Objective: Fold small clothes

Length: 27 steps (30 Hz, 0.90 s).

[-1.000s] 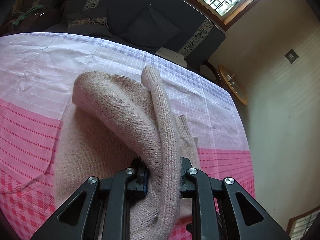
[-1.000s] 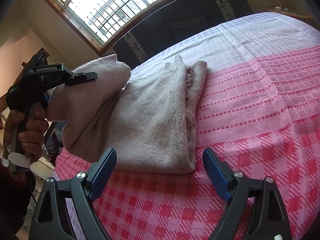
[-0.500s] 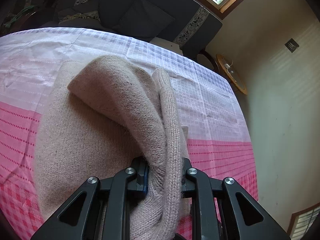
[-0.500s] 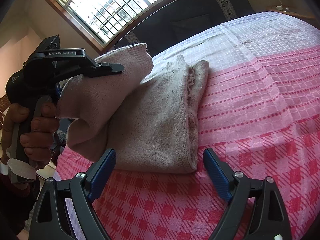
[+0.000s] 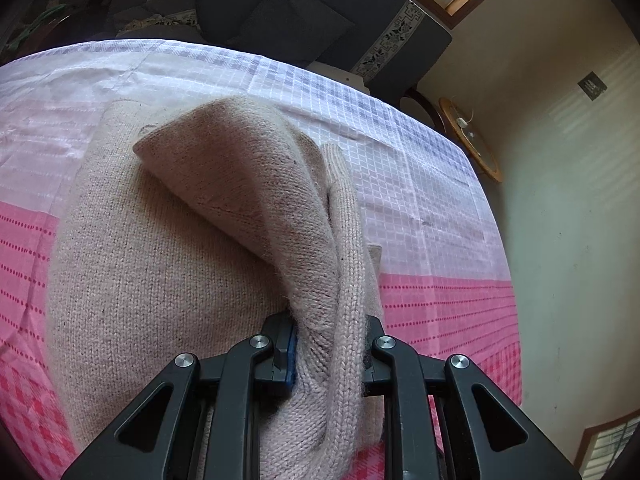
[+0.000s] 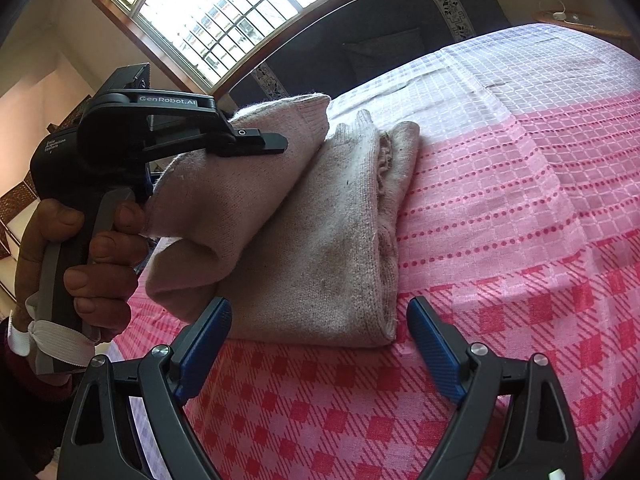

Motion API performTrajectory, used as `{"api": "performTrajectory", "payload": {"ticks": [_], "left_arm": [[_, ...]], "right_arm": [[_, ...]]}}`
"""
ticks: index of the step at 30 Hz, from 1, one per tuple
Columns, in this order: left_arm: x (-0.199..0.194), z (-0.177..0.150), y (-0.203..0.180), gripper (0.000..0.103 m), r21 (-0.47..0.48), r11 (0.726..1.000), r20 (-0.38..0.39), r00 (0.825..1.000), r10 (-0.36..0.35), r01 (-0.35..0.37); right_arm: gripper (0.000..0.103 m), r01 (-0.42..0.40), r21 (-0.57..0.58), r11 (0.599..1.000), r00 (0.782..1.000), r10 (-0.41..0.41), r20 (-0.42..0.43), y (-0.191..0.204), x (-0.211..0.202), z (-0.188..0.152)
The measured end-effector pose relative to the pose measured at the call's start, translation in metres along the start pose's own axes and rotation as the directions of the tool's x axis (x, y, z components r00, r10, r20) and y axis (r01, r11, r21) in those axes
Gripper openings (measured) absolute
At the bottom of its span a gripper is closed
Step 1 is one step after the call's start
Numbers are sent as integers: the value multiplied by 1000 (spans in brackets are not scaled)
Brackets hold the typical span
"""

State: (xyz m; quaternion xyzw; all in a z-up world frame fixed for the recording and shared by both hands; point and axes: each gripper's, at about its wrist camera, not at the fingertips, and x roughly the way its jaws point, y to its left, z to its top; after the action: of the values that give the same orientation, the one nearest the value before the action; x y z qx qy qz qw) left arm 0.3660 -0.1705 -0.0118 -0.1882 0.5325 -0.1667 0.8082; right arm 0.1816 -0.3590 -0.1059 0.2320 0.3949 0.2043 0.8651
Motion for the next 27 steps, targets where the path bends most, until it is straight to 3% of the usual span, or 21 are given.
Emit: {"api": "performTrajectory", "payload": {"ticks": [3,9,12,15,18,21,24,27], "left_arm": [[2,1,-3,22,13,1000,-12,1000,-14,14],[-1,-1,-19,46,65,987,-46,988,-146,149],[-10,-2,-29,47,83,961,-61,964,-258,262],[-36,-5,-30,48,122,943,19,949,-315,310],[-63,-9,-11,61,129,950,147,942,-301,284],[-68,-19,14,61,151,966,175,957,-234,209],[-69,-40,37,61,175,972,202,961,-189,155],[-76,-63,57,61,173,973,269,943,-197,154]], "right_arm": [[88,0,-1,1000,1000,0,-1,1,0,0],[88,2,3,1000,1000,-2,-3,0,1,-1],[88,-2,9,1000,1000,2,-2,0,1,0],[89,-8,16,1000,1000,8,-1,-2,0,1],[89,-5,31,1000,1000,5,13,-7,-3,2],[89,-31,31,999,992,26,125,-9,-24,0],[86,-184,71,980,962,165,216,-12,-50,-3],[80,-314,49,948,937,301,178,-2,-57,12]]}}
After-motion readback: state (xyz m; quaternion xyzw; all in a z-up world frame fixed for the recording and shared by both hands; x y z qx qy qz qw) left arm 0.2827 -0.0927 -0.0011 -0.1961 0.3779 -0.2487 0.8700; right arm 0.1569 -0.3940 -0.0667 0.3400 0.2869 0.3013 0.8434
